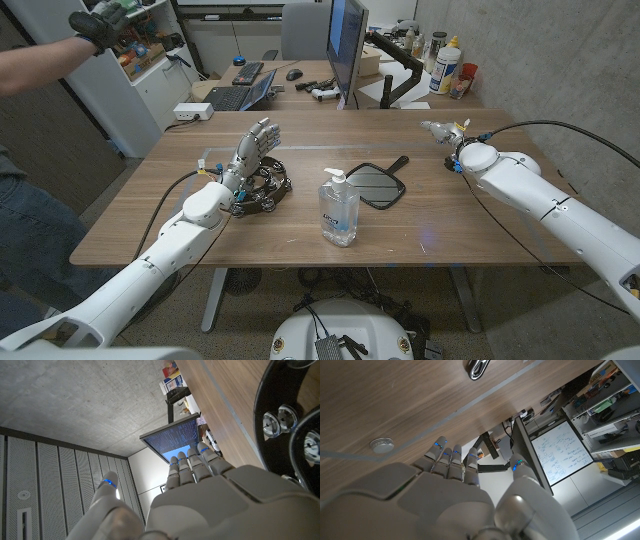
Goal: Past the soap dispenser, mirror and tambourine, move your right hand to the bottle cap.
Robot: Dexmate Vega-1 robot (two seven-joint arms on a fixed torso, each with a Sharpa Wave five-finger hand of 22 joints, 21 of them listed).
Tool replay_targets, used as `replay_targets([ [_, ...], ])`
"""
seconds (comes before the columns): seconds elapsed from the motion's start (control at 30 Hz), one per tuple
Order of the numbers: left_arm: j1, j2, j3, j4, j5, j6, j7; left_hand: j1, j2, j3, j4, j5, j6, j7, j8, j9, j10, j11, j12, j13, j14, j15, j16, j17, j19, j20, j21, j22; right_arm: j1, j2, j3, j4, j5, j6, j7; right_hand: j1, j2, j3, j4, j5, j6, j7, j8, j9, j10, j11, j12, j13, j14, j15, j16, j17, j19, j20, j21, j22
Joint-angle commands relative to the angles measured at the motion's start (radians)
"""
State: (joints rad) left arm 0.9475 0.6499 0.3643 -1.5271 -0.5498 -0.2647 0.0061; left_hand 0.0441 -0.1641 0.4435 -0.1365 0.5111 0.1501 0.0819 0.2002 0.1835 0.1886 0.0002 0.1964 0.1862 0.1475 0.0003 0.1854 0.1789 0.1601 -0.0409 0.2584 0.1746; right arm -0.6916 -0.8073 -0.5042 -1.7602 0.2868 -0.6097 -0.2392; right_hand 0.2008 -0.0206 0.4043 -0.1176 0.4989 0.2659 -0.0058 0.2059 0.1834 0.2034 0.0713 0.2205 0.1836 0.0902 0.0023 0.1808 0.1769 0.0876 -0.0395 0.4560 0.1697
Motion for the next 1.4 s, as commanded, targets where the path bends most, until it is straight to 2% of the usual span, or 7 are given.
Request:
replay_targets([
  [0.03, 0.007, 0.005, -0.001, -0.006, 0.004, -0.003, 0.002, 0.011, 0.000, -0.006, 0.001, 0.011, 0.010, -0.002, 0.002, 0.006, -0.003, 0.006, 0.000, 0.001, 0.001, 0.001, 0.003, 0.003, 0.001, -0.006, -0.004, 0.002, 0.031, -0.020, -0.022, -0.027, -0.018, -0.107, 0.011, 0.015, -0.001, 0.003, -0.009, 0.007, -0.002, -0.008, 0.000, 0.005, -0.001, -0.006, -0.003, 0.003, 0.000, 0.006, 0.000, 0.000, -0.009, -0.020, -0.004, 0.005],
  [0.47, 0.013, 0.008, 0.003, -0.023, 0.016, -0.001, 0.008, 0.013, 0.001, -0.012, -0.001, 0.015, 0.012, -0.002, 0.002, 0.006, -0.004, 0.007, 0.000, 0.001, -0.002, 0.002, 0.003, 0.003, 0.002, -0.004, -0.009, 0.002, 0.055, -0.038, -0.033, -0.046, -0.019, -0.189, 0.022, 0.038, -0.004, 0.000, -0.022, 0.009, -0.011, -0.013, -0.006, 0.005, -0.012, -0.025, -0.008, 0.003, -0.011, 0.045, -0.002, -0.001, -0.014, 0.008, -0.020, 0.006],
  [0.6, 0.015, 0.009, 0.004, -0.028, 0.019, -0.001, 0.009, 0.014, 0.001, -0.013, -0.001, 0.016, 0.012, -0.001, 0.002, 0.006, -0.004, 0.008, 0.001, 0.001, -0.002, 0.003, 0.003, 0.003, 0.003, -0.004, -0.011, 0.002, 0.064, -0.038, -0.034, -0.045, -0.016, -0.211, 0.026, 0.049, -0.006, -0.006, -0.023, 0.010, -0.011, -0.014, -0.007, 0.006, -0.018, -0.042, -0.009, 0.004, 0.001, 0.117, 0.005, 0.002, -0.005, 0.063, -0.032, 0.006],
  [0.7, 0.017, 0.009, 0.005, -0.033, 0.018, 0.001, 0.010, 0.014, 0.001, -0.015, -0.001, 0.017, 0.013, -0.001, 0.002, 0.006, -0.003, 0.008, 0.001, 0.001, -0.002, 0.002, 0.003, 0.003, 0.003, -0.003, -0.012, 0.002, 0.068, -0.039, -0.035, -0.043, -0.015, -0.216, 0.025, 0.052, -0.007, -0.007, -0.023, 0.011, -0.009, -0.015, -0.007, 0.006, -0.017, -0.047, -0.008, 0.004, 0.006, 0.137, 0.007, 0.002, 0.002, 0.085, -0.035, 0.006],
  [1.13, 0.019, 0.009, 0.010, -0.031, 0.028, -0.002, 0.010, 0.016, 0.002, -0.019, -0.002, 0.020, 0.015, -0.003, 0.003, 0.006, -0.005, 0.008, 0.001, 0.001, -0.002, 0.004, 0.003, 0.003, 0.002, 0.001, -0.017, 0.003, 0.101, -0.046, -0.059, -0.032, -0.024, -0.253, 0.044, 0.058, -0.009, -0.009, -0.024, 0.012, -0.005, -0.019, -0.006, 0.006, -0.016, -0.056, -0.008, 0.004, -0.005, 0.124, 0.002, 0.002, -0.013, 0.093, -0.050, 0.006],
  [1.27, 0.020, 0.009, 0.011, -0.031, 0.031, -0.003, 0.012, 0.017, 0.002, -0.021, -0.003, 0.021, 0.012, -0.003, 0.001, 0.006, -0.005, 0.008, 0.001, 0.001, -0.001, 0.004, 0.004, 0.003, 0.003, 0.000, -0.018, 0.003, 0.113, -0.044, -0.068, -0.026, -0.029, -0.272, 0.047, 0.058, -0.010, -0.012, -0.022, 0.012, -0.006, -0.022, -0.007, 0.006, -0.019, -0.061, -0.009, 0.004, -0.010, 0.110, 0.002, 0.003, -0.021, 0.119, -0.058, 0.007],
  [1.4, 0.019, 0.010, 0.011, -0.030, 0.034, -0.003, 0.012, 0.017, 0.003, -0.022, -0.003, 0.022, 0.012, -0.002, 0.001, 0.006, -0.004, 0.010, 0.001, 0.001, -0.001, 0.004, 0.004, 0.003, 0.003, 0.000, -0.019, 0.003, 0.133, -0.044, -0.083, -0.018, -0.035, -0.295, 0.057, 0.057, -0.011, -0.013, -0.021, 0.012, -0.006, -0.025, -0.007, 0.006, -0.019, -0.060, -0.009, 0.005, -0.013, 0.107, 0.002, 0.004, -0.026, 0.127, -0.063, 0.008],
])
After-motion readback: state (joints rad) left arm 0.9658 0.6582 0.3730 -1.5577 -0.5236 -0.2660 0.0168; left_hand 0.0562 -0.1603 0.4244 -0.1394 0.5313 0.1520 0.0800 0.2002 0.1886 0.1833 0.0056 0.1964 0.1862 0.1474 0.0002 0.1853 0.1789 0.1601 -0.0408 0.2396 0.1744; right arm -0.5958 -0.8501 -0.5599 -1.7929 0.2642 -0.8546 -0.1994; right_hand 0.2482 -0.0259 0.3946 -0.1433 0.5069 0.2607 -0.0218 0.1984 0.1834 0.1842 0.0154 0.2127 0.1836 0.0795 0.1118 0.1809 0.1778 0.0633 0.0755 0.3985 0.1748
